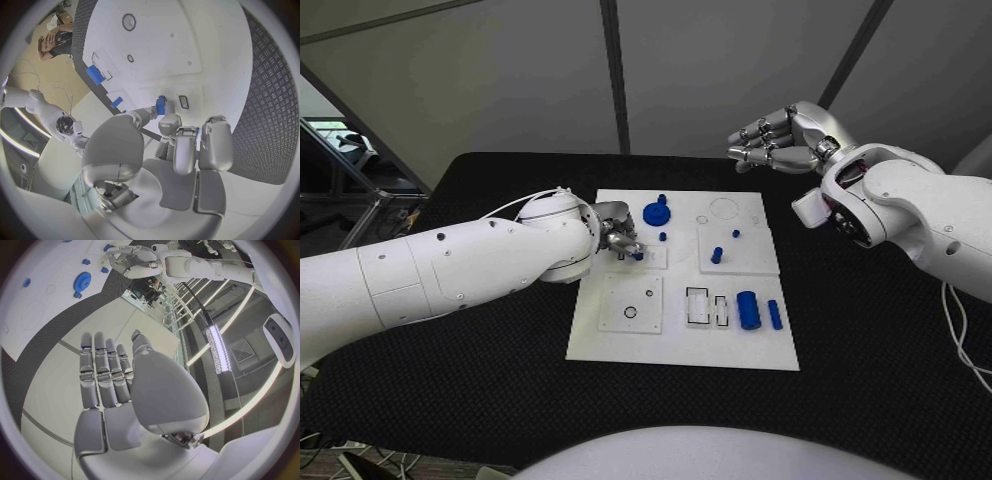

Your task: Assemble the parts on the task board

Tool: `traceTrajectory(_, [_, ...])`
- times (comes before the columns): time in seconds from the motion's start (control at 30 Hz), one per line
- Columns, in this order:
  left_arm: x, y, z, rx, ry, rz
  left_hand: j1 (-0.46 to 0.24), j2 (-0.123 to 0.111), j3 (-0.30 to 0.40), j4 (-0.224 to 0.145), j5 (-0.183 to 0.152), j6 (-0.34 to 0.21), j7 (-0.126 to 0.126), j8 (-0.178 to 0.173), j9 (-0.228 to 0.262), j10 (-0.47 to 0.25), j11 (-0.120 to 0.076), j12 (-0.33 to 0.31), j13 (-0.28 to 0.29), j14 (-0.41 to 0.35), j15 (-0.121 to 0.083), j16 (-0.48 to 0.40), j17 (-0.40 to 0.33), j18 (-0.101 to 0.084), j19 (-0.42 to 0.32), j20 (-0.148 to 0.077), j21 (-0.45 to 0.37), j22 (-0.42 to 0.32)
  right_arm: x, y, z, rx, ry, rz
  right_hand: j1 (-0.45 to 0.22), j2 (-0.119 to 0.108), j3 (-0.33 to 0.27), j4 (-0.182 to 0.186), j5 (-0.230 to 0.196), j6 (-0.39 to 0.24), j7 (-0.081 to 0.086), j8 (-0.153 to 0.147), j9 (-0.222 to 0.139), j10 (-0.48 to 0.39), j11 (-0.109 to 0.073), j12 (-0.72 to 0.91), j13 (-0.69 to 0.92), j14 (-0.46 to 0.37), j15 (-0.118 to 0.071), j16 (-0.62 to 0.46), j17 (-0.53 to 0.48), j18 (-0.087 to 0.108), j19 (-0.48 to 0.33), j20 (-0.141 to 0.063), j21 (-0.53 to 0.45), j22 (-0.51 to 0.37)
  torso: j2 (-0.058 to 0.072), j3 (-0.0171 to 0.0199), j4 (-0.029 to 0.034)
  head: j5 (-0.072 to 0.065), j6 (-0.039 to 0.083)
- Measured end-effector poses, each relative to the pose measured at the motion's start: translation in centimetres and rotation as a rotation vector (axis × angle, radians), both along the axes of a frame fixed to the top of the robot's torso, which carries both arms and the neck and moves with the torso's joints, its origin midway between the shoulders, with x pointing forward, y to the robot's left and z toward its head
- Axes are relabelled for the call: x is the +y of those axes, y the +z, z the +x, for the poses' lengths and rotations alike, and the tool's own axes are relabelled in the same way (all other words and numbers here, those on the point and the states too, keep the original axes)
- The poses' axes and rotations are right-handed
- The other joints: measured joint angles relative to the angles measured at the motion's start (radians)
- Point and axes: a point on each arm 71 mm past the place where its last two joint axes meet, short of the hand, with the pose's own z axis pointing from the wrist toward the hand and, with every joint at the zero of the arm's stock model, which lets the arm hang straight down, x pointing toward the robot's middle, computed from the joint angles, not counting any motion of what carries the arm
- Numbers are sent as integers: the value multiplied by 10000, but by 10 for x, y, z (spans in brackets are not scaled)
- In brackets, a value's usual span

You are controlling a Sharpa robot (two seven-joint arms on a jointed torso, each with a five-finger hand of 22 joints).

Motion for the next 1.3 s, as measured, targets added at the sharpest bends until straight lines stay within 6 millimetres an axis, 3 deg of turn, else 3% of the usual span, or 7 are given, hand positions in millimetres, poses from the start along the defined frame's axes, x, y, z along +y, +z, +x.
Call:
traceTrajectory(0.63, [0, 0, 0, 51, -65, 69, 35, -56, 0, 0, 117, 22, -20, 32, 14, 84, -22, 0, -2, -28, -27, 0, 0, 1, -1, 1, 0, -1, 1, 0, 0, 28, 28, -13, 0, 0, 0, 0, 0, 0, 0, 0, -1, 0, 0, 0, 0, 0, 0, 0, -7, 0, 0, 0, 5, 1, -4, 4, -3, 9, -21])
traceTrajectory(0.7, [0, 0, 0, 54, -66, 78, -84, -175, -5, -12, 120, 126, -90, 35, 28, 177, -72, 9, 19, -39, -38, 0, 0, 0, -1, 1, 0, -1, 1, 0, 0, 29, 29, -14, 0, 0, 0, 0, 0, 0, 0, 0, -1, 0, 0, 0, 0, 0, 0, 0, -7, 0, 0, 0, 5, 1, -4, 4, -6, 9, -21])
traceTrajectory(0.8, [1, 0, 1, 71, -65, 102, -263, -291, -110, -150, 148, 254, -216, 43, 57, 301, -195, 69, 64, -5, -84, 0, 0, -1, 37, -37, 38, -1, 0, 0, 0, 31, 28, -16, 0, 0, 0, 0, 0, 0, 0, 0, -2, 0, 0, 0, 0, 0, 0, 0, -7, 1, 0, 0, 5, 2, -4, 4, -7, 9, -35])
traceTrajectory(0.87, [1, 0, 1, 89, -75, 118, -460, -252, 120, -512, 155, 302, -247, 43, 57, 320, -210, 69, 90, -14, -100, 0, 0, 0, 72, -72, 38, -1, 0, 0, 0, 33, 29, -17, 0, 0, 0, 0, 0, 0, 0, 0, -1, 0, 1, 0, 0, 0, 0, 0, -7, 0, 0, 0, 6, 2, -3, 5, -7, 2, -41])
traceTrajectory(1.13, [0, 0, 3, 131, -73, 151, -890, -191, 248, -780, 154, 484, -306, 43, 45, 388, -250, 196, 233, -21, -164, 0, 0, -1, 107, -107, 38, -1, 1, 0, 0, 37, 35, -16, -33, 33, -26, 27, 47, 0, 0, 0, -2, 0, 1, 0, 0, 0, 0, 1, -18, 1, 38, -38, 6, -10, -2, 5, -8, -3, -75])
traceTrajectory(1.3, [0, 0, 4, 158, -62, 154, -976, -159, 3, -652, 156, 538, -359, 43, 45, 424, -285, 235, 296, -21, -165, 0, 0, -1, 143, -143, 77, -1, 1, -1, 0, 39, 39, -14, -40, 40, -26, 27, 47, 0, 0, 0, -2, 0, 1, 0, 0, 0, 0, 1, -17, 0, 38, -38, 6, -9, -2, 2, -9, -4, -88])
